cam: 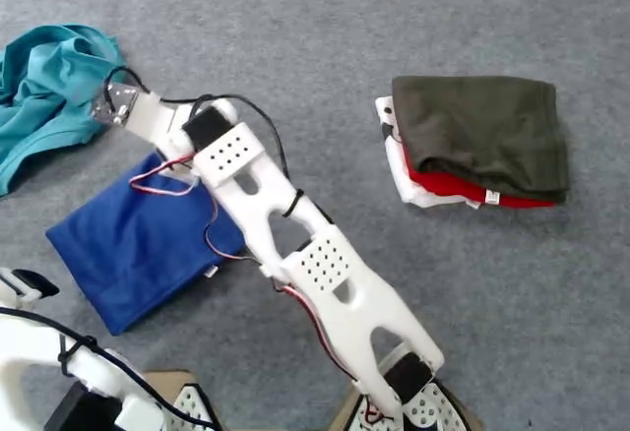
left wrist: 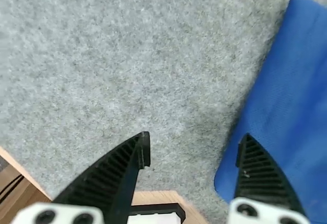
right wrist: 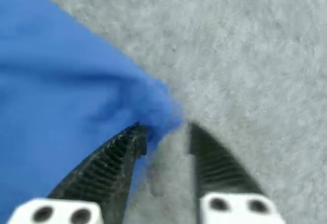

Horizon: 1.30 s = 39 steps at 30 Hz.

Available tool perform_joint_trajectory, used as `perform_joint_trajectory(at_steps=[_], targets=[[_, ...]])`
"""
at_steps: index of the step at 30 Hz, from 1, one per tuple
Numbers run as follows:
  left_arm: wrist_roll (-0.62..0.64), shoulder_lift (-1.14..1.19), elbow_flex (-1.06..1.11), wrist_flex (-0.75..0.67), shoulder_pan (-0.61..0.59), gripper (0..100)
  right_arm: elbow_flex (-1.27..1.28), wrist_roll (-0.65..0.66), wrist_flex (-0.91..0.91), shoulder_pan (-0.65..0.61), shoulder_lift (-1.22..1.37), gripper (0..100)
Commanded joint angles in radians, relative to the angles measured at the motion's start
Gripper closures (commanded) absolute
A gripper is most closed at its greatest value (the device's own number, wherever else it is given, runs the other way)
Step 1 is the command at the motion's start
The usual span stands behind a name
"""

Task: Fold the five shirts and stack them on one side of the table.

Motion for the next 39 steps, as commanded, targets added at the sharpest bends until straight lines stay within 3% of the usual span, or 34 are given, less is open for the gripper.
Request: perform_joint_trajectory(at_steps=[1,7,13,15,18,23,31,39], targets=[[0.011,-0.026,-0.05,0.0,0.058,71,-0.125,-0.025,0.058,0.043,-0.016,64.7],[0.029,-0.017,-0.13,-0.008,0.22,71,-0.285,-0.176,0.209,0.135,-0.016,64.5],[0.153,-0.014,-0.272,-0.021,0.401,71,-0.254,-0.459,0.31,0.155,-0.119,66.0],[0.189,-0.002,-0.272,-0.072,0.449,71,-0.229,-0.552,0.31,0.138,-0.189,74.0],[0.212,0.064,-0.282,-0.141,0.463,72,-0.151,-0.595,0.308,0.101,-0.292,97.2],[0.204,0.235,-0.308,-0.193,0.463,79,0.102,-0.727,0.308,0.071,-0.409,95.3],[0.203,0.535,-0.463,-0.193,0.466,82,0.501,-0.787,0.292,0.011,-0.455,98.4],[0.21,0.677,-0.587,-0.201,0.47,83,0.585,-0.783,0.21,0.068,-0.34,98.4]])
